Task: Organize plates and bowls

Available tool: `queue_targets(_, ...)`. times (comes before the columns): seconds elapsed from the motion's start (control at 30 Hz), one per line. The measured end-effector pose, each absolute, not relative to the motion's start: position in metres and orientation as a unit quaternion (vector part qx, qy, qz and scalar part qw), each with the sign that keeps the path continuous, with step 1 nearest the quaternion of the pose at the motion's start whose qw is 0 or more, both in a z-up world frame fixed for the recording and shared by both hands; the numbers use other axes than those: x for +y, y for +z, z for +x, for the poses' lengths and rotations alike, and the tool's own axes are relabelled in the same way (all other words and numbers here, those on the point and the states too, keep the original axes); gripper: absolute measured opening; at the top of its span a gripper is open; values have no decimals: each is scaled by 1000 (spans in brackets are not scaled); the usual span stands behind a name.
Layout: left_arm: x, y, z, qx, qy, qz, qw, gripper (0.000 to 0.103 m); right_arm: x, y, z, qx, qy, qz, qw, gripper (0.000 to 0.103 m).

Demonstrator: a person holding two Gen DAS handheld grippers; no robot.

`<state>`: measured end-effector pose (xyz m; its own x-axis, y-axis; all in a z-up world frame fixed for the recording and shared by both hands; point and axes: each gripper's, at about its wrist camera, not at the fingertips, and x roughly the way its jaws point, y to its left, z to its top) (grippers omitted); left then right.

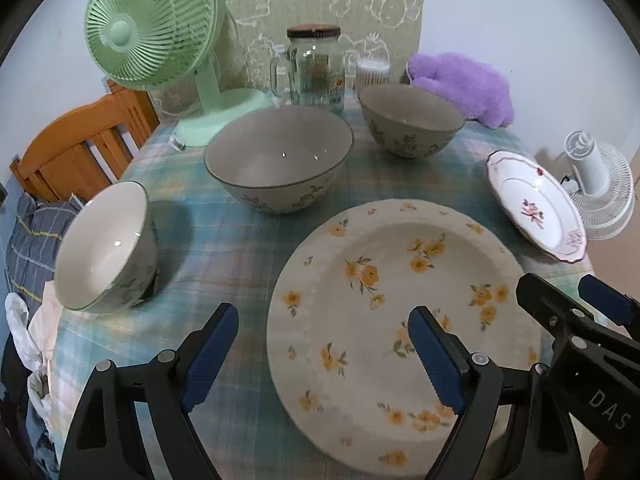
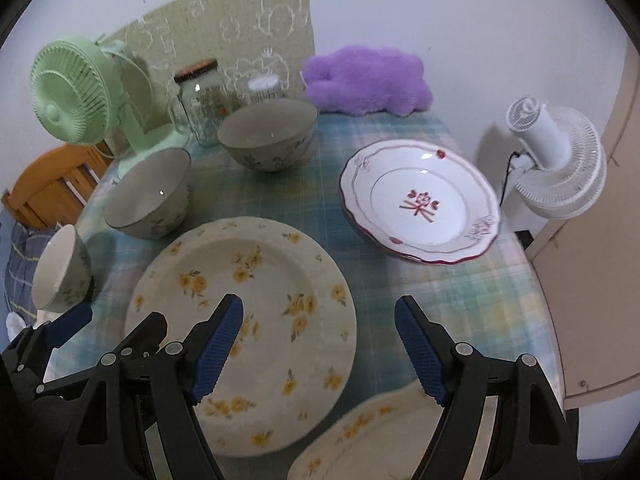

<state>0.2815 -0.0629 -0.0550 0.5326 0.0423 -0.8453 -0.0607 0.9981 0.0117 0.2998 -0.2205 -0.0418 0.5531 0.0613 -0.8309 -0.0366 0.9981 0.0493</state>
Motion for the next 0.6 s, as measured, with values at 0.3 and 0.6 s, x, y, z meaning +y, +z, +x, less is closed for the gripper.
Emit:
queue_targets(0.3,-68,-89,304,517,37,-2,855,79,-216,-76,329,502,41,-5,864,80)
queue_targets(0.6,-69,-98,307,523,34,9,851,79,-210,-99,344,528,54,-1,847,69)
